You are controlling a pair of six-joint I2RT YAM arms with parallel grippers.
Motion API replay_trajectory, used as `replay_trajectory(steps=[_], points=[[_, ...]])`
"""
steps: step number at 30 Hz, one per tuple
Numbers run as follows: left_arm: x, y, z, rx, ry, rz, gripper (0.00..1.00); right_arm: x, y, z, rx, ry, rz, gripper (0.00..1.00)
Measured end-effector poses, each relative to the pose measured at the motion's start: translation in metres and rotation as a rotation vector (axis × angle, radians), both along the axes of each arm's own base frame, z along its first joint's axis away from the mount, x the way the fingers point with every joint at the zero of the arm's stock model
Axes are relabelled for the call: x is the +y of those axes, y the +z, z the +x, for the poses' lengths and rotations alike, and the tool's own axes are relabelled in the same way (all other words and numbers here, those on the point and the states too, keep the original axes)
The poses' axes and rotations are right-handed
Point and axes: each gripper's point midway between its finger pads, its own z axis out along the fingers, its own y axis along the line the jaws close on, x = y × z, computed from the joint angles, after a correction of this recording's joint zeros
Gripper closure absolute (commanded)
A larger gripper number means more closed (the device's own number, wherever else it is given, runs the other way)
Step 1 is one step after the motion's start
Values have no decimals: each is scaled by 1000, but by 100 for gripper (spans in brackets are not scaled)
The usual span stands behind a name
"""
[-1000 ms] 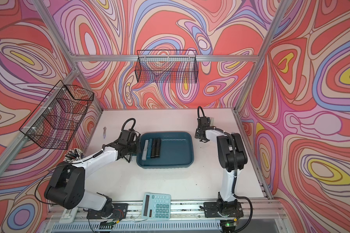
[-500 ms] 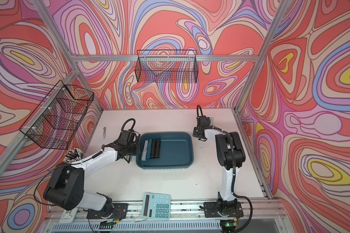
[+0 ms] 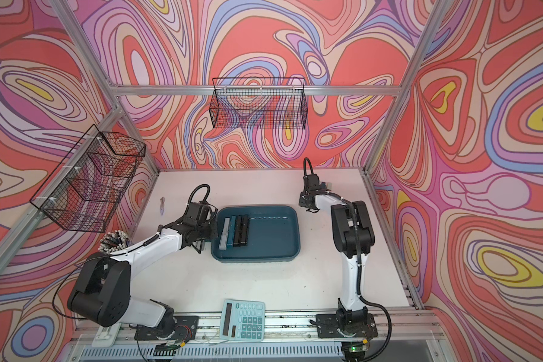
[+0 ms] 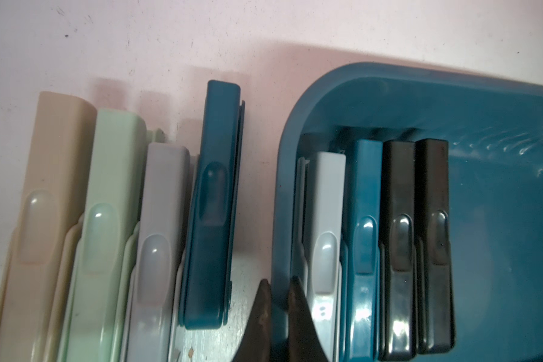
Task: Put the pruning pliers into the storage box
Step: Pick up the pruning pliers from the center of the board.
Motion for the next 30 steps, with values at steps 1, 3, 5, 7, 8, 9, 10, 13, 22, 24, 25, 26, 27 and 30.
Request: replay_trajectory(steps=[1,3,5,7,8,9,10,13,22,24,25,26,27,30], points=[[0,0,0,0,0,1,95,-1,-2,1,3,-2,-2,55],[0,0,0,0,1,2,95,-2,-4,1,6,-8,-7,59],[0,0,0,-1,1,2,95,-3,-3,3,3,-12,-9,62],[0,0,0,-1,1,2,95,-4,-3,3,5,-13,-11,69],[0,0,0,-1,1,1,95,-4,-3,3,7,-15,-12,70],[0,0,0,-1,1,2,95,-4,-3,3,7,-17,-11,71],[0,0,0,-1,1,2,95,-4,-3,3,7,-16,-11,71],[0,0,0,-1,1,1,95,-4,-3,2,7,-16,-10,73],[0,0,0,-1,0,0,95,-3,13,-21,14,-3,14,76],[0,0,0,0,0,0,95,-2,24,-26,-1,2,27,76],[0,0,0,0,0,0,95,0,33,-29,-15,6,35,76],[0,0,0,1,0,0,95,2,41,-32,-27,12,41,76],[0,0,0,1,0,0,95,4,49,-34,-38,16,46,76],[0,0,1,3,0,1,95,12,81,-42,-90,35,58,76]])
